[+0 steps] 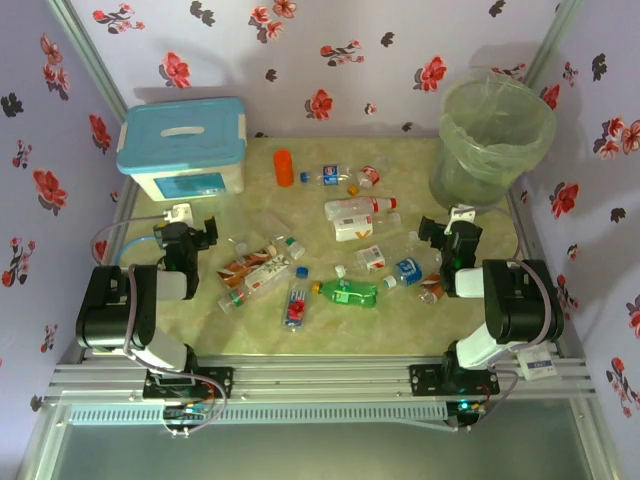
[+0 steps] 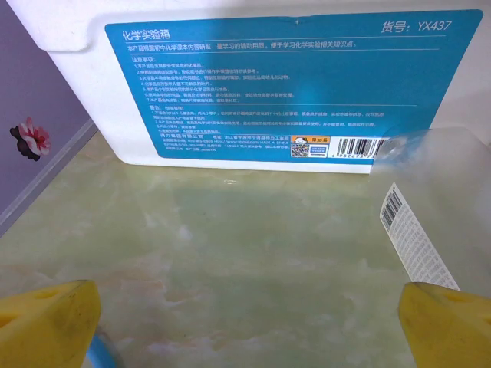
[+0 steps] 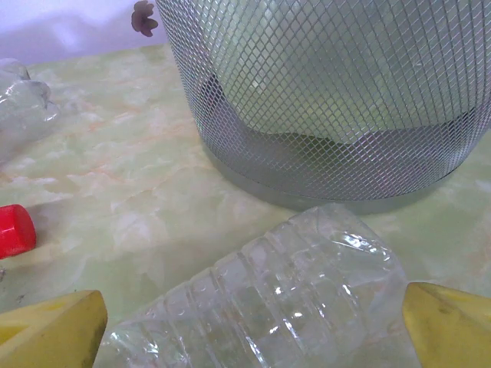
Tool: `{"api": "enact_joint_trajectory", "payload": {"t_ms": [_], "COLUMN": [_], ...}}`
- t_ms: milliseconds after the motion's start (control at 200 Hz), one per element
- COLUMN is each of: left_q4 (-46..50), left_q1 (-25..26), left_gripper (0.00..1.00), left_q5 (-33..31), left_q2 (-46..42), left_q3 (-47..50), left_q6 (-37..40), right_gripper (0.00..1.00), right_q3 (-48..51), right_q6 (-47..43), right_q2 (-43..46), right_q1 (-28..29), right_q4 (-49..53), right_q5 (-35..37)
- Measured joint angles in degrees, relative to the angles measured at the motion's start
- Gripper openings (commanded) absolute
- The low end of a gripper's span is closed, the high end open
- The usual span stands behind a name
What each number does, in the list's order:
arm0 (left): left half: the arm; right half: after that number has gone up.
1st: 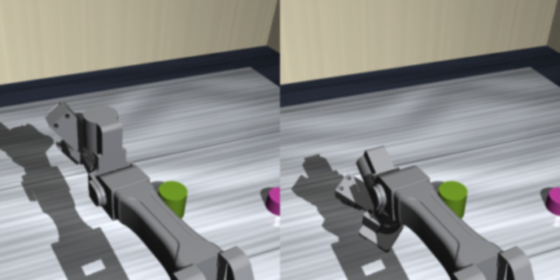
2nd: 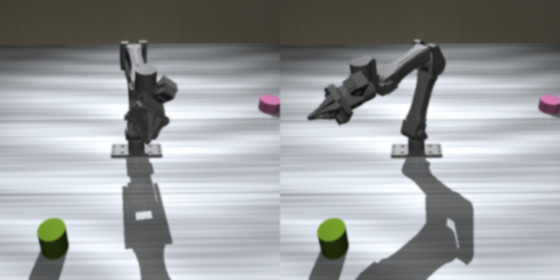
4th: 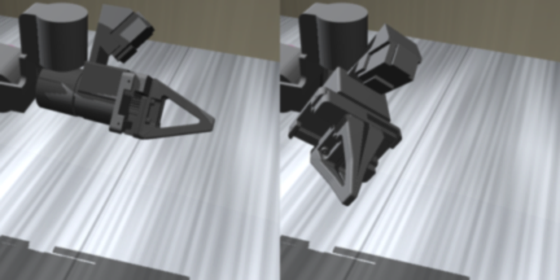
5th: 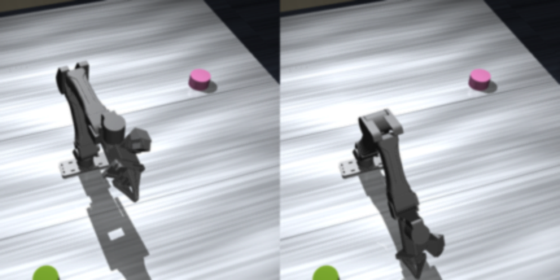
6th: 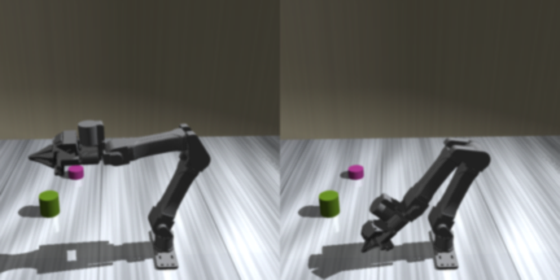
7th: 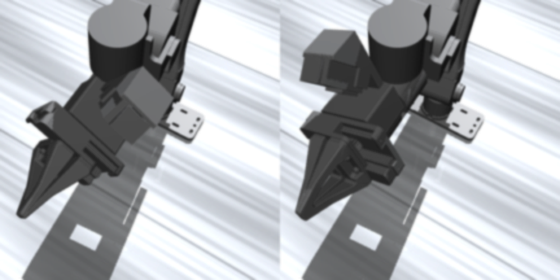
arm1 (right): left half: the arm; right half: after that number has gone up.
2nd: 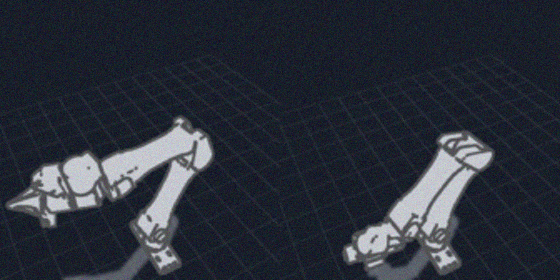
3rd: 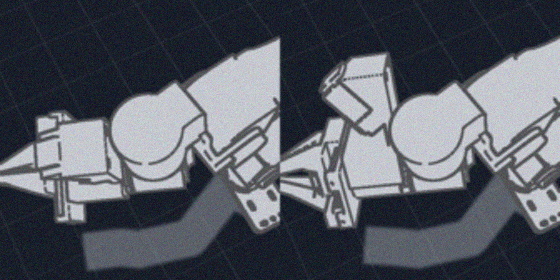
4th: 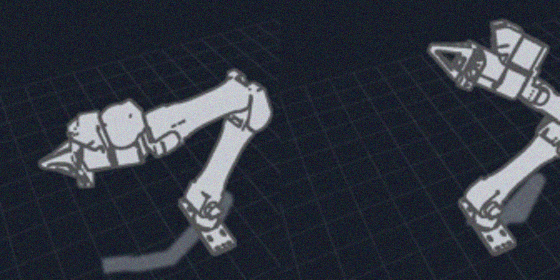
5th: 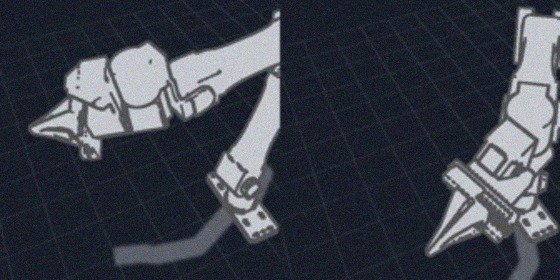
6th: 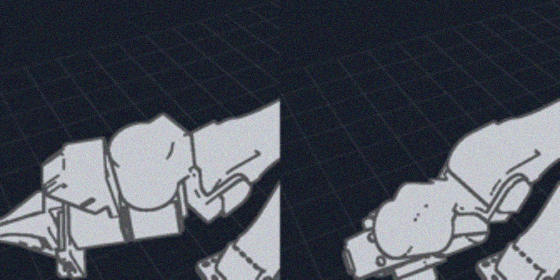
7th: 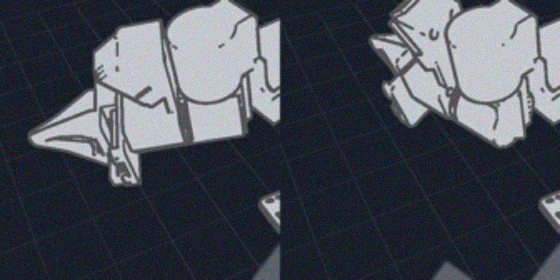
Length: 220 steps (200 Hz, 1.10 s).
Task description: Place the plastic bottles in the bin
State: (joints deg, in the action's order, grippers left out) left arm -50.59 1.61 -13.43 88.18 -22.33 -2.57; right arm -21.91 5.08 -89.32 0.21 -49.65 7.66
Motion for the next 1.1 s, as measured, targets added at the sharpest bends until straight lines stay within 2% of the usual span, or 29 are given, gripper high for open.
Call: {"api": "enact_joint_trajectory", "payload": {"t_ms": [960, 1100], "left_q4": [0.09, 5.11], "left_q1": [-0.02, -0.02], "left_gripper": [1.00, 1.00], "left_q5": [0.35, 0.42], "left_q2": [0.00, -4.07], "left_q3": [0.00, -0.02], "left_q6": [0.00, 0.02], "right_gripper": [0.99, 0.99], "right_q3": [-0.24, -4.17], "right_q6": [0.07, 0.00], "right_q2": [0.07, 3.85], "right_q1": [-0.04, 0.17], "right_q4": [0.35, 11.34], "right_q5": [0.04, 0.15]}}
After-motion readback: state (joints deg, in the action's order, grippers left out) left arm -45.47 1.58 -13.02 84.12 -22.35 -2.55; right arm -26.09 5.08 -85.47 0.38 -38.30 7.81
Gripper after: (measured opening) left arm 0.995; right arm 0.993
